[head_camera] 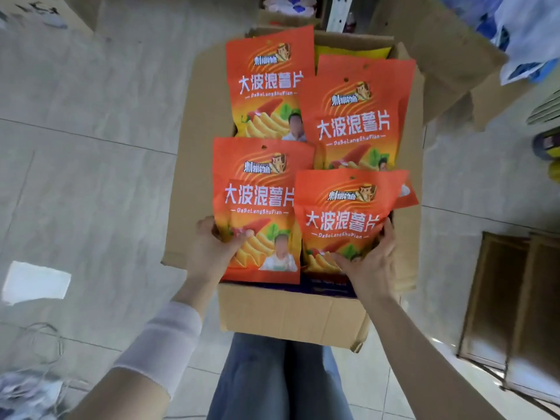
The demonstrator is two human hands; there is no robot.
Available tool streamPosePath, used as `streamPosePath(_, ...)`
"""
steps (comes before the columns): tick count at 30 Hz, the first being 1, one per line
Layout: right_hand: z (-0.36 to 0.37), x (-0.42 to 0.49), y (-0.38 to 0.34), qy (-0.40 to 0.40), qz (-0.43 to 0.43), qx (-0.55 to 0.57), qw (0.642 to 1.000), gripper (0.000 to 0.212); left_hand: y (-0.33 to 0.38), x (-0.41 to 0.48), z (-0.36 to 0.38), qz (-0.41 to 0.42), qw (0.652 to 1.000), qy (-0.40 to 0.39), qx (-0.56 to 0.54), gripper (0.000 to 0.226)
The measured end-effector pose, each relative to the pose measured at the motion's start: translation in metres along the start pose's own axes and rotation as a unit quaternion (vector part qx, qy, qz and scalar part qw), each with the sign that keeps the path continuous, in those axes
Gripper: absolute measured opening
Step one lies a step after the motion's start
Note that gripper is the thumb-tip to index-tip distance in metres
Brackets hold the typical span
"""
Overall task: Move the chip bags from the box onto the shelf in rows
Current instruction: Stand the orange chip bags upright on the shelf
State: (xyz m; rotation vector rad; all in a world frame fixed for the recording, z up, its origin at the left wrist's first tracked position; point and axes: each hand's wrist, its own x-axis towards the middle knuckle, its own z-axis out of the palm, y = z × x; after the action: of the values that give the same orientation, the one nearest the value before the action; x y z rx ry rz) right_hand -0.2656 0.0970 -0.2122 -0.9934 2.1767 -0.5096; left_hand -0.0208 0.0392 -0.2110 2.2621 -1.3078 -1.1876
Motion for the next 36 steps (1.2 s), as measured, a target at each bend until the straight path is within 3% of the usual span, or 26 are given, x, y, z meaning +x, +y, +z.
streamPosePath(4, -0.002, -0.001, 0.001, -0.003, 0.021, 0.078, 0.997, 0.101, 0.002, -0.005, -0.006, 0.022, 0.999, -0.01, -0.025, 0.043)
streamPosePath(8, -0.015, 0.001, -0.002, -0.059, 0.054, 0.119, 0.99, 0.082, 0.003, -0.007, -0.01, 0.061, 0.997, -0.046, -0.032, 0.049)
streamPosePath(12, -0.018, 0.006, 0.001, -0.122, 0.053, 0.081, 0.988, 0.058, 0.008, -0.01, -0.009, 0.083, 0.995, -0.042, -0.044, 0.065)
streamPosePath(15, -0.02, 0.007, 0.003, -0.153, 0.073, 0.103, 0.98, 0.042, 0.007, -0.013, -0.008, 0.087, 0.991, -0.082, -0.064, 0.063)
streamPosePath(18, -0.028, 0.003, 0.001, -0.137, 0.077, 0.127, 0.979, 0.041, 0.009, -0.016, -0.009, 0.086, 0.987, -0.107, -0.088, 0.058)
streamPosePath(25, -0.063, -0.004, -0.02, -0.107, 0.089, 0.17, 0.976, 0.036, 0.031, -0.028, -0.031, 0.048, 0.98, -0.046, -0.188, 0.058)
streamPosePath(30, -0.1, -0.012, -0.052, -0.059, 0.112, 0.186, 0.974, 0.038, 0.062, -0.041, -0.07, 0.031, 0.975, -0.048, -0.214, 0.035)
streamPosePath(34, -0.127, -0.024, -0.092, -0.045, 0.087, 0.2, 0.975, 0.032, 0.085, -0.051, -0.108, 0.039, 0.969, -0.043, -0.241, 0.04)
streamPosePath(36, -0.131, -0.031, -0.107, -0.049, 0.066, 0.193, 0.978, 0.034, 0.091, -0.058, -0.13, 0.048, 0.967, -0.038, -0.246, 0.032)
